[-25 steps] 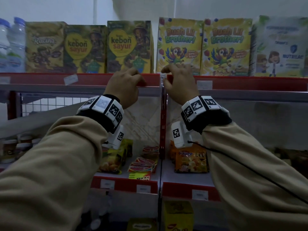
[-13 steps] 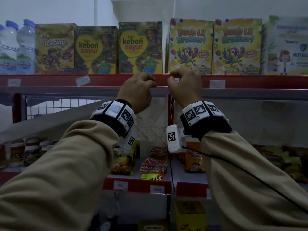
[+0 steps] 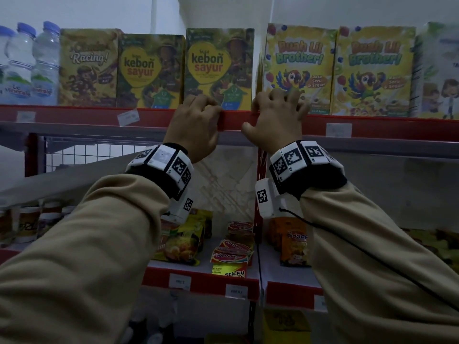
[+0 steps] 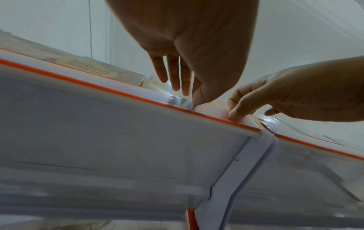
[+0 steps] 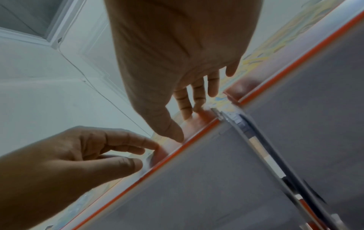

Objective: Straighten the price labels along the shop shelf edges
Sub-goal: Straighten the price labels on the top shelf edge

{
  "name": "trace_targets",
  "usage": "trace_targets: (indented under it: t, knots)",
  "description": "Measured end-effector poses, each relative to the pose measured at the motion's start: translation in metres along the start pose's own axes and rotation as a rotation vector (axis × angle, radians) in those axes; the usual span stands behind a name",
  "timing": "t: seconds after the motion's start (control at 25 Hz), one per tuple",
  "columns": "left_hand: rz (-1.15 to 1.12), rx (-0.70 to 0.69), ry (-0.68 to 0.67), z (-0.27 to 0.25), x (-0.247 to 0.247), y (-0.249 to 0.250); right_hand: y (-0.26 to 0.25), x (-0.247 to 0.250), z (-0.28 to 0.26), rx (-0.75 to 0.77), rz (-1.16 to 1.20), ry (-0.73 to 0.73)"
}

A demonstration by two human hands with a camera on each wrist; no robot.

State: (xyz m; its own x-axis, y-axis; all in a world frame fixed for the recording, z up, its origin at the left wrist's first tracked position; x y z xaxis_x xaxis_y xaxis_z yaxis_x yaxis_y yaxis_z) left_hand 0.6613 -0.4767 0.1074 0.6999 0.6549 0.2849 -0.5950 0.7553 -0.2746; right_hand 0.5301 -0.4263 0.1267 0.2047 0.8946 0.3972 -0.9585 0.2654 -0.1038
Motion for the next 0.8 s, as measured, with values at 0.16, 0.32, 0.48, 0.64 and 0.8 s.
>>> trace_targets:
  t: [0.16, 0.32, 0.48, 0.64, 0.8]
  knots:
    - [-0.037, 0.068, 0.077, -0.001, 0.004, -0.018, -0.024, -0.008, 0.009, 0.123, 0.015, -0.03]
    - [-0.054, 0.197, 0.104, -0.017, 0.001, -0.047, -0.033, -0.014, 0.01, 0.166, 0.045, -0.021]
    - [-0.025, 0.11, 0.107, -0.026, 0.005, -0.05, -0.041, -0.016, 0.013, 0.179, 0.136, -0.015]
    - [0.006, 0.063, 0.082, -0.023, 0.01, -0.052, -0.046, -0.02, 0.012, 0.141, 0.129, 0.007]
    - [0.043, 0.042, -0.007, -0.014, 0.012, -0.059, -0.051, -0.026, 0.016, 0.06, 0.226, -0.02]
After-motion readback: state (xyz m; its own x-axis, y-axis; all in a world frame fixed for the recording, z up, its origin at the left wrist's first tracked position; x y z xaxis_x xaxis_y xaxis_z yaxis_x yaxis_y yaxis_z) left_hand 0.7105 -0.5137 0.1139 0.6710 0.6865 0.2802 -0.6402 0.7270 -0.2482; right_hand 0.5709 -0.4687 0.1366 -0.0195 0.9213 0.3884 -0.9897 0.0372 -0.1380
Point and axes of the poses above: each hand's wrist, its own z-axis towards the middle knuckle, its own x-axis out of the back of the hand, y = z × x, the point moved 10 cm from there along z, towards the middle knuckle, and after that the axes turned 4 degrees about -x, right-handed, at the moved point
